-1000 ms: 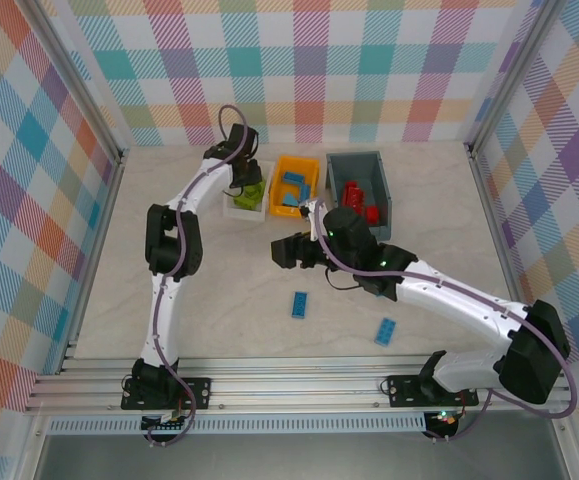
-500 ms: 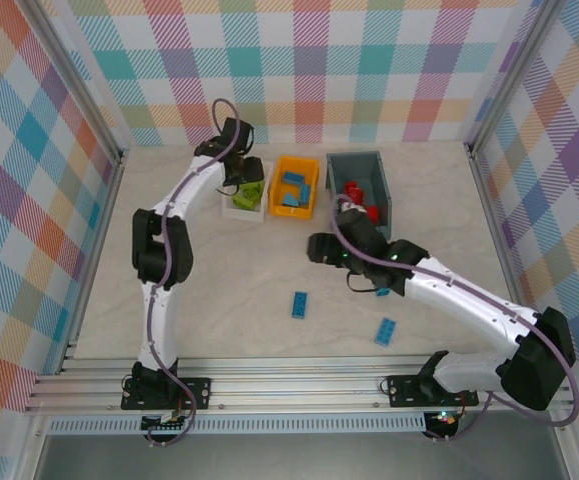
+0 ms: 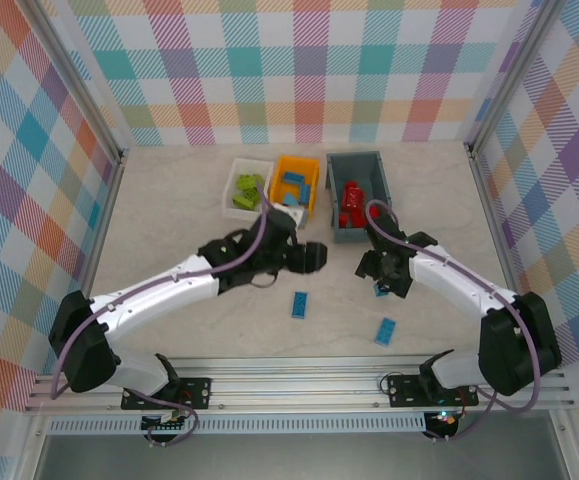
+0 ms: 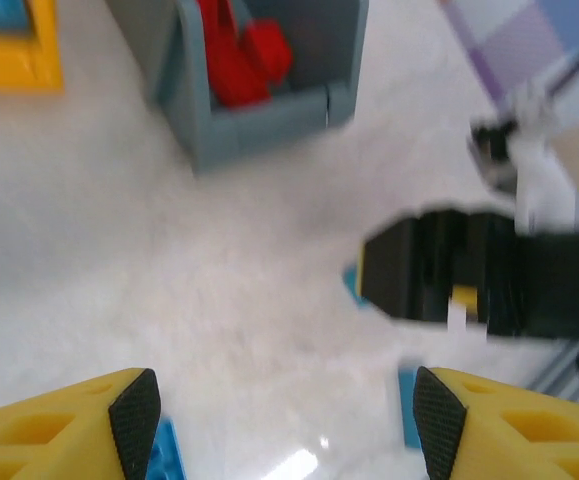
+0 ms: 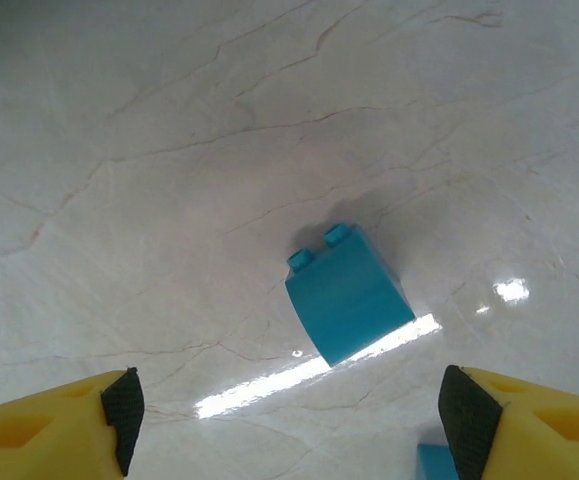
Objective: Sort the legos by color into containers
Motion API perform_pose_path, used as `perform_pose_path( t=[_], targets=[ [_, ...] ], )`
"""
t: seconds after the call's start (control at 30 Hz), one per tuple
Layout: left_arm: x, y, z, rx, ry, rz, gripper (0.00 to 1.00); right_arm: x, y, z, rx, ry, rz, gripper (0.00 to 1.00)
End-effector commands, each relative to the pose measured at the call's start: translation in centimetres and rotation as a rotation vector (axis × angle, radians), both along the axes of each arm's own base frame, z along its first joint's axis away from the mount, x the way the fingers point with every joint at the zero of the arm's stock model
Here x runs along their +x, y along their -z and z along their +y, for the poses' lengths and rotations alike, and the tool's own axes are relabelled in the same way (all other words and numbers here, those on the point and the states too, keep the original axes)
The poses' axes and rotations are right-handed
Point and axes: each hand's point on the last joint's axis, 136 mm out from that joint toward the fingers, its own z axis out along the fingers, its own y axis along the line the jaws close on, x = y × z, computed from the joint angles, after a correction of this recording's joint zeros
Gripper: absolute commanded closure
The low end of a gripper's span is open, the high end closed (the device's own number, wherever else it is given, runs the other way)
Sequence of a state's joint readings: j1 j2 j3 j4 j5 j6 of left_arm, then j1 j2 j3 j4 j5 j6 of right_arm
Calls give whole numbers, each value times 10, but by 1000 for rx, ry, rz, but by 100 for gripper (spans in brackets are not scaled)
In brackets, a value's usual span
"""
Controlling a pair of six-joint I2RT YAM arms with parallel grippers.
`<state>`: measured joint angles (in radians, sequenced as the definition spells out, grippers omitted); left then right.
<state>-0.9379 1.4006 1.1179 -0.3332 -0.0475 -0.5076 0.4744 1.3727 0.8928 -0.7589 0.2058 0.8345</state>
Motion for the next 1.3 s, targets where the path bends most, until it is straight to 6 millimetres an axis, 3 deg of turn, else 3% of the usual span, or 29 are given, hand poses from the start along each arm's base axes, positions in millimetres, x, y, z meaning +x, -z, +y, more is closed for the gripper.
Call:
perform_pose_path(
  t=[0.0, 0.17, 0.33, 0.47, 0.77, 1.07, 1.27],
  targets=[
    [-16, -7, -4, -81, -62, -21, 31, 3, -5, -1, -51, -197, 1, 14],
    [-37, -3, 0, -51, -42, -8, 31, -1, 15, -18, -17, -224, 48, 10],
    [-37, -17, 3, -44, -43, -30, 31, 8, 31, -3, 65, -321, 95, 10],
    [-39, -19, 6, -43, -55, -33, 31, 4, 37, 4, 106, -338, 121, 13],
    [-45, -16, 16, -37, -78, -31, 31, -10, 50, -6, 63, -301, 185, 34],
    [-46, -23, 23, -40, -93, -40, 31, -3, 55, -13, 15, -279, 188, 53],
    [-53, -40, 22, -142, -72, -50, 31, 0, 43, -6, -49, -334, 139, 69]
  ],
)
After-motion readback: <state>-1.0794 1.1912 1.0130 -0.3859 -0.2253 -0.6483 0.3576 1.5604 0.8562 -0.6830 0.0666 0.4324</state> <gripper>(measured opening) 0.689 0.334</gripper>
